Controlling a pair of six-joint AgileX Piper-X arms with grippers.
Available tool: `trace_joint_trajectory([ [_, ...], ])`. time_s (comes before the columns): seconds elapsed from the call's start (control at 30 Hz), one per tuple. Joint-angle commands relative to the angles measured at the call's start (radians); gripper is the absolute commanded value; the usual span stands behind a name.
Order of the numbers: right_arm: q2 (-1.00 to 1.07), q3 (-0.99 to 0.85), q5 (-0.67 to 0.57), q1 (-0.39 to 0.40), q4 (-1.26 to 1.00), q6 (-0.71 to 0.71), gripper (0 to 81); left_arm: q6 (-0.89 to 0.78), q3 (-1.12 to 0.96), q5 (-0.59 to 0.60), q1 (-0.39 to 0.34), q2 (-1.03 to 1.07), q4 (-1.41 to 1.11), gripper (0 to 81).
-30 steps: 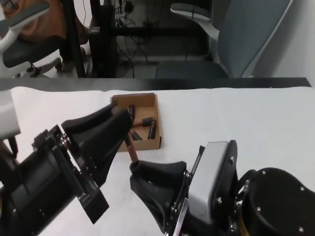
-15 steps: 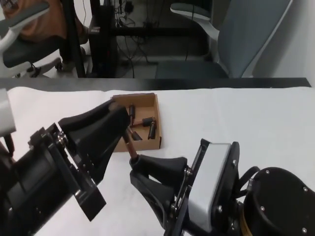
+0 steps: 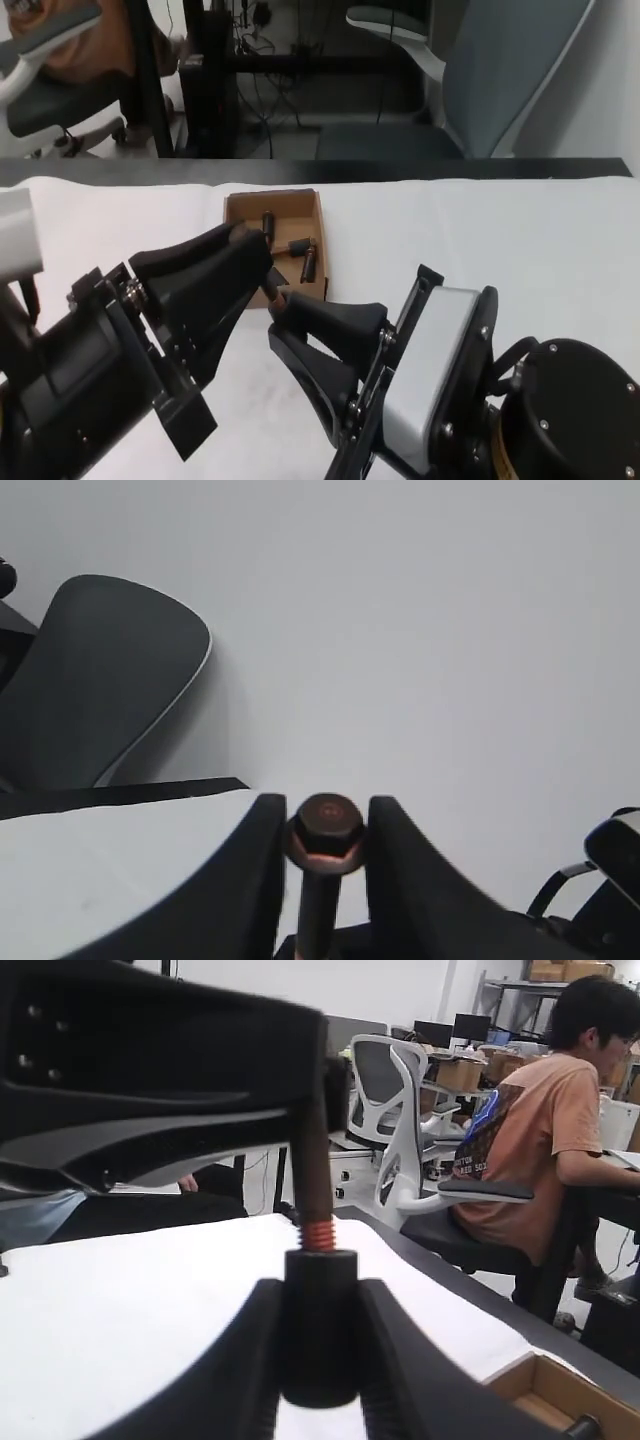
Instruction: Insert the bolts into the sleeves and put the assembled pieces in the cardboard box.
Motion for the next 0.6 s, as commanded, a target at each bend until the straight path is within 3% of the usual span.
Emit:
trace_joint_trajectory([
  [0.0,-0.013,-0.015,0.0,0.001,-0.046,-0.002,0.6,-0.001,0.0,0.029,-0.005,0.002,0.018,1.8],
  [0.07,-0.013,-0.015,-0.027,0.005,-0.046,0.006,0.6,-0.001,0.0,0.056,-0.005,0.011,0.018,0.0],
  [0.13,-0.013,-0.015,-0.027,0.016,-0.053,0.006,0.6,-0.001,0.0,0.084,-0.005,0.027,0.018,9.7],
  [0.27,-0.013,-0.03,-0.049,0.05,-0.054,0.006,0.6,-0.033,0.0,0.105,-0.005,0.081,0.018,50.4],
  [0.3,-0.013,-0.033,-0.049,0.056,-0.054,0.006,0.6,-0.059,0.0,0.105,-0.005,0.099,0.018,64.8],
  [0.33,-0.013,-0.035,-0.049,0.06,-0.054,0.003,0.6,-0.075,0.0,0.105,-0.005,0.112,0.016,70.0],
  [0.4,-0.013,-0.034,-0.015,0.06,-0.05,0.005,0.6,-0.104,0.0,0.111,-0.005,0.123,0.006,70.0],
  [0.57,-0.013,-0.034,0.24,0.052,0.085,-0.002,0.6,-0.12,-0.001,0.104,0.0,0.098,-0.211,70.0],
])
